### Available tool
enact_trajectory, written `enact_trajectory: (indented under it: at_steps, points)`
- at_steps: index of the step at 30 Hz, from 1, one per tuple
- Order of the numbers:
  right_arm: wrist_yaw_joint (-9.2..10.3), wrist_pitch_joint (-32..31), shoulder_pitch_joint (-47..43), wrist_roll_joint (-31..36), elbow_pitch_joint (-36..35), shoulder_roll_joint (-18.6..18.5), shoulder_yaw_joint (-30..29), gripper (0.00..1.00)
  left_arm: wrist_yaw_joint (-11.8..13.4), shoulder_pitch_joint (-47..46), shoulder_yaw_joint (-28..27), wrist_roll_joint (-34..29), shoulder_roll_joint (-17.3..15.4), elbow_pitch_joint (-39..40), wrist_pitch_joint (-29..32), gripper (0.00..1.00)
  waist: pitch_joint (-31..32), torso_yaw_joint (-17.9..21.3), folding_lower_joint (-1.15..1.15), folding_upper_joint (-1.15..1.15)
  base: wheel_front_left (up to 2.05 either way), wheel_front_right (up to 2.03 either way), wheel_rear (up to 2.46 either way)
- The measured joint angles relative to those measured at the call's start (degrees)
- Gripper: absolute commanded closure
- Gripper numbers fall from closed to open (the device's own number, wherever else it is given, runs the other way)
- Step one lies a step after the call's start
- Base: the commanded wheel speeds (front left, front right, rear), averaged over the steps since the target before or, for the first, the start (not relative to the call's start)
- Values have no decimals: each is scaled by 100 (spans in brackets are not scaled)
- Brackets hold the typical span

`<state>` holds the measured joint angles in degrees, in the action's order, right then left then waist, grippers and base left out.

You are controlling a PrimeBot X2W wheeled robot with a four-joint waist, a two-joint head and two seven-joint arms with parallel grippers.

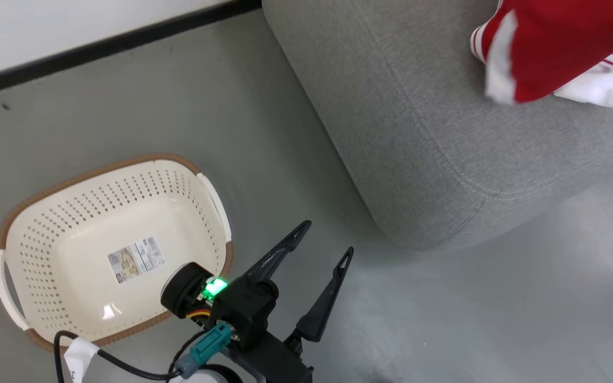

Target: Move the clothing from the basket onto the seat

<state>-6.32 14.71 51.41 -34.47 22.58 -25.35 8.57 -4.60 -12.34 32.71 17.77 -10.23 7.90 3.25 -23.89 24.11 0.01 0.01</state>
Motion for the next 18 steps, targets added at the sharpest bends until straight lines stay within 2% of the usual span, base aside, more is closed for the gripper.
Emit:
enact_trajectory:
  at_steps: [7,18]
  points:
    - [-1,1,968,-143,895,-310,-544,100,-2,-149,4,-60,-162,59,171,0,-528,-109,0,0,0,0,0]
    - [0,1,1662,-241,2034,-699,-1188,100,4,-146,-221,-126,-485,247,297,0,-1192,-278,1,0,0,0,0]
